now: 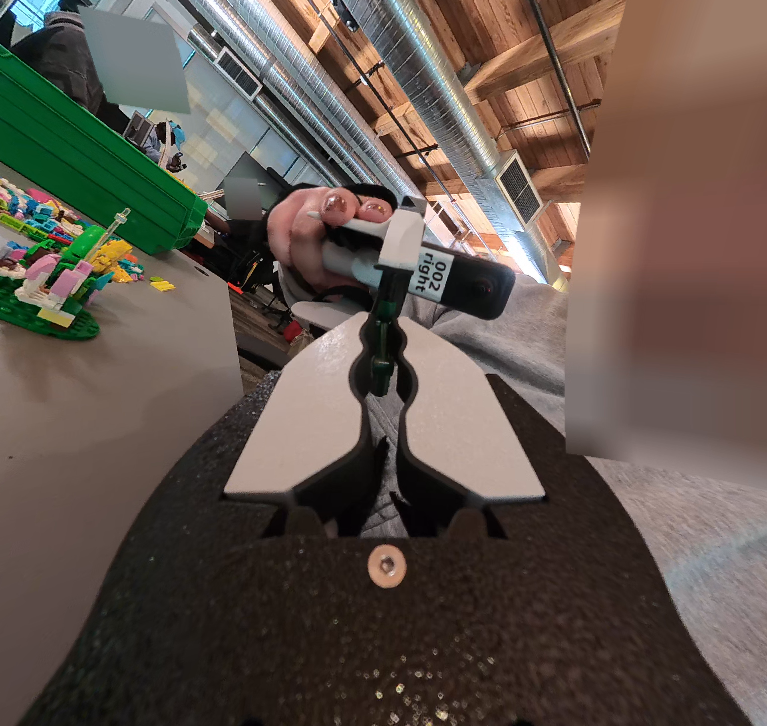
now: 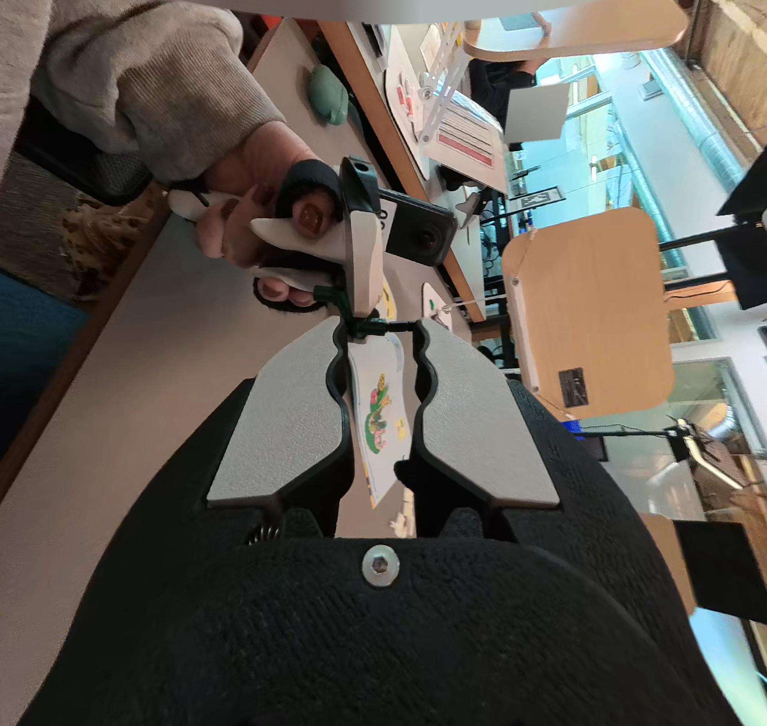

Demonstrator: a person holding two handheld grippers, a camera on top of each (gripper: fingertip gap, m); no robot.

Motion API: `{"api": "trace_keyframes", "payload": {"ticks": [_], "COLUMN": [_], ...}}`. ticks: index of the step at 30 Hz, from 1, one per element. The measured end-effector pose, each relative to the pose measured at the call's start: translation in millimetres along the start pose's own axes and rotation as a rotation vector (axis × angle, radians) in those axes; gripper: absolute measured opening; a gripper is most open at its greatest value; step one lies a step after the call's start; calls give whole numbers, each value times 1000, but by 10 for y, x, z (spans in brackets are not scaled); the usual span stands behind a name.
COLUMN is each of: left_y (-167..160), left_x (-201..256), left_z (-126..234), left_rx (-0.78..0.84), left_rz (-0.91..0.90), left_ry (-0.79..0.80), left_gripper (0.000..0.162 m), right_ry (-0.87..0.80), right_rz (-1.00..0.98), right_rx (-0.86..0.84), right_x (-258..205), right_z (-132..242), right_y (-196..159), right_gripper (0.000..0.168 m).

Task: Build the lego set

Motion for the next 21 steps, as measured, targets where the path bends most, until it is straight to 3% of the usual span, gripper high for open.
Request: {"api": "trace_keyframes", "payload": {"ticks": [5, 21], "left_y": [39, 64], "left_x": [22, 15], "left_z": [8, -1], "left_rx": [43, 80], "left_rz": [3, -7], "left_ry": [-35, -41], "left_gripper": [6, 6], "right_ry": [-88, -140], "right_rz": [46, 60], "right_rx": [-10, -23], "right_x": [27, 18], "right_z": [4, 2], "right_y": [24, 6], "right_gripper": [29, 23]}}
Point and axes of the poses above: each gripper's, where its closed fingertips meet, z back along the fingers, y out of its top, x = y × z across the jaws, the point moved 5 cm from there along z, back along the fingers, and after that the axes turned 10 degrees about y, right-handed, at the moved point
